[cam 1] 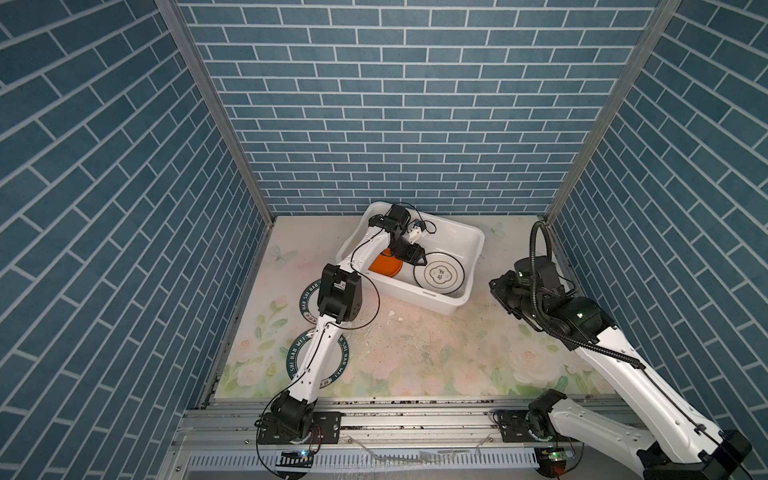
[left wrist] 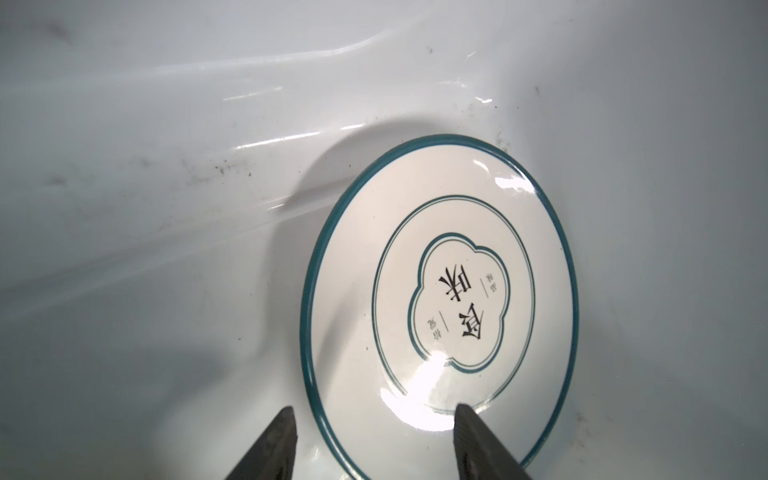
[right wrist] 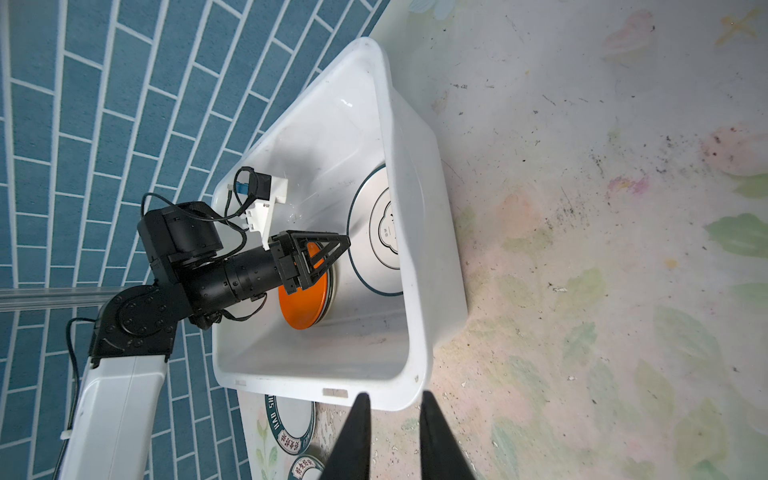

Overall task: Place the plates into the plastic bin on the countertop
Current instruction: 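Open the left gripper and raise it out of the bin, then move the right gripper toward the green-rimmed plates while the left gripper draws back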

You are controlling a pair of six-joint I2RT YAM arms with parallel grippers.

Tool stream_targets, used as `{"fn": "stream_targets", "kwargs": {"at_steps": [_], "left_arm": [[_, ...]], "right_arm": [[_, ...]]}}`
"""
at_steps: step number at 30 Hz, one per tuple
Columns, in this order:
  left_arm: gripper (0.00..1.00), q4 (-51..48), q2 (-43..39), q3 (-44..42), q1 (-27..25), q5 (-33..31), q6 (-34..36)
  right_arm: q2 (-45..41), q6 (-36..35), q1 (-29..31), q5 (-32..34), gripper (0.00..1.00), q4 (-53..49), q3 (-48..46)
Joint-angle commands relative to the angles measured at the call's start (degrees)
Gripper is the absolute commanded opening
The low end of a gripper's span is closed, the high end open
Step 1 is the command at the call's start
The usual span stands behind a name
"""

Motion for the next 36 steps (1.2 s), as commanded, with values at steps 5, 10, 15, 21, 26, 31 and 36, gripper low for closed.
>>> {"fn": "stream_targets", "kwargs": {"at_steps": [5,10,15,21,26,31,36], "left_arm": [[0.71,-1.3,-0.48,3.91,-0.21,-2.59,2.88],[0.76,-1.81,-3.89,4.54,0.17,-3.94,5.65],[0.82,-1.87,-8.59,4.11,1.07,-7.15,8.69],[0.95,-0.11,-14.47,3.75,3.09,-12.5,13.34],[0.98,-1.84,-19.8,3.59,5.37,-14.1,15.92],[0.97,-6.1,-25.79,1.05,8.83,-15.46,16.13],[0.95,-9.54,-32.82,-6.1,14.5,-13.84,14.31]], "right_arm": [[0.44,0.1,-0.7,-0.74,0.22,1.31,-0.79],[1.59,-2.5,-0.86,-1.36,0.23,2.77,0.74],[4.96,-8.54,-0.87,-1.94,0.26,-0.87,7.7],[10.13,-15.68,-0.87,-5.12,0.28,-2.42,17.51],[16.08,-20.33,-0.78,-9.99,0.29,-3.31,25.34],[21.44,-24.11,0.14,-13.08,0.29,-4.22,32.13],[27.99,-27.96,2.83,-18.24,0.3,-4.7,38.16]]}}
